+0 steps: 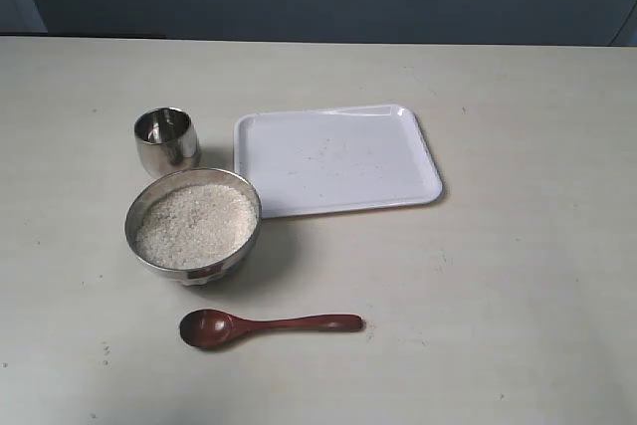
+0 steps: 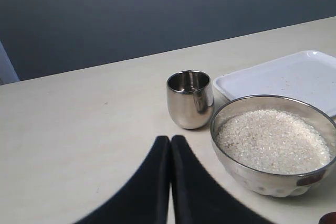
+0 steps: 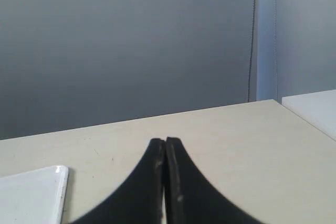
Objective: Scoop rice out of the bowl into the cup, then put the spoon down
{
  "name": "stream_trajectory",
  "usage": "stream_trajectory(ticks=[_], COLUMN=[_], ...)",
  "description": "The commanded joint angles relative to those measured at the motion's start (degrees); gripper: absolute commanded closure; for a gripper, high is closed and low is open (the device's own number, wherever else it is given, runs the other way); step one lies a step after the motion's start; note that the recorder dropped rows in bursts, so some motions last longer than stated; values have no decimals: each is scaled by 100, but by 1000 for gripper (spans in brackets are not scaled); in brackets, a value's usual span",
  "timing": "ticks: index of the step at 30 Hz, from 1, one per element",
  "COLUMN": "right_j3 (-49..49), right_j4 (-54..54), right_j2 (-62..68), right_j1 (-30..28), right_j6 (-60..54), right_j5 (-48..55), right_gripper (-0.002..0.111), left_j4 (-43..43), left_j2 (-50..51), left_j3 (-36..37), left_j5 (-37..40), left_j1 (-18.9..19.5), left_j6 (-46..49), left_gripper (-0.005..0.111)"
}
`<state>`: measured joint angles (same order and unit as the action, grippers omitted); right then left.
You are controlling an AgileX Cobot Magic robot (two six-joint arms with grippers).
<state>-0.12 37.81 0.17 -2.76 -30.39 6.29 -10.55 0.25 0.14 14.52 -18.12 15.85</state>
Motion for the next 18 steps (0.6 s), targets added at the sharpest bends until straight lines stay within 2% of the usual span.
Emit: stream_trajectory(ticks=[1, 7, 13, 18], right_j3=[12, 12, 12, 12], right_j4=[-20, -6, 1925, 2250], right_j2=[-17, -17, -17, -17], right_j1=[21, 21, 21, 21], right_j6=[-33, -33, 1089, 1104], right_j5=[-56, -467, -2183, -2996], right_gripper=[109, 109, 109, 109], left_j4=[13, 13, 13, 13], left_j2=[-25, -25, -25, -25], left_j3=[-14, -14, -14, -14], left_j5=[-83, -83, -83, -83], left_j1=[-26, -26, -26, -26], left_j6=[-27, -27, -27, -27], left_gripper=[106, 106, 106, 106])
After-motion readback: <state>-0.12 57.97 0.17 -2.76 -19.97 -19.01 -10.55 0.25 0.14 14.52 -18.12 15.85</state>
